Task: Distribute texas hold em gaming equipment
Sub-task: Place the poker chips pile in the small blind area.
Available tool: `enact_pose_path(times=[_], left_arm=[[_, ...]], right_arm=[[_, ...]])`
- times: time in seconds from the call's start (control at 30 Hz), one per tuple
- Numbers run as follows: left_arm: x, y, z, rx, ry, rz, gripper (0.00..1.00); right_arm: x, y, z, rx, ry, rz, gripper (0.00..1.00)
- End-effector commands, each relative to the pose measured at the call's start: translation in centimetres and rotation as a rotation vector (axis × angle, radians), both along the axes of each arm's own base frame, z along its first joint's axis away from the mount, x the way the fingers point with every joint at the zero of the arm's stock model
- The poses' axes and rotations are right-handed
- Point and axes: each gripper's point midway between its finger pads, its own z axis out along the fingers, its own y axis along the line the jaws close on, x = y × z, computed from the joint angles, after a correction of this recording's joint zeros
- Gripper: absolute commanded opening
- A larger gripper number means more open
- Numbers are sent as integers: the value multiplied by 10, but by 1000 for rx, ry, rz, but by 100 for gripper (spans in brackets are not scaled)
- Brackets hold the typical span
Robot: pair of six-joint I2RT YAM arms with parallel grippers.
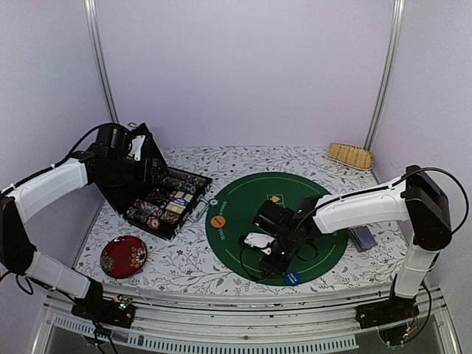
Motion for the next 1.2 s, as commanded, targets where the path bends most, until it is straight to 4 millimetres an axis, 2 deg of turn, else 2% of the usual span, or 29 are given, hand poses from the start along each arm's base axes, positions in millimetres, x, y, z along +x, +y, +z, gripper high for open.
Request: enact_pose_path(times=[0.0, 0.17, 0.4, 0.43, 0.6, 0.67, 1.1, 1.17], left_arm=[[3, 3, -5, 13, -4, 2, 84], [3, 3, -7, 13, 2, 0, 84], [3, 4, -6, 20, -2, 4, 84], [3, 4, -6, 20, 0, 3, 84], [4, 5, -6, 23, -2, 5, 84], [4, 5, -6, 27, -3, 7, 84], [4, 10, -2, 33, -19, 17, 85], [4, 10, -2, 32, -17, 16, 85]], right_arm=[[-7, 2, -7, 28, -7, 22, 3], [9, 1, -13, 24, -94, -16, 5], [7, -4, -23, 18, -94, -18, 12], [5, -6, -25, 15, -86, -16, 14], [0, -13, -31, -6, -70, -20, 40], [0, -13, -31, -8, -67, -20, 45], [0, -15, -31, -23, -71, -2, 47], [0, -14, -28, -21, -71, 6, 51]])
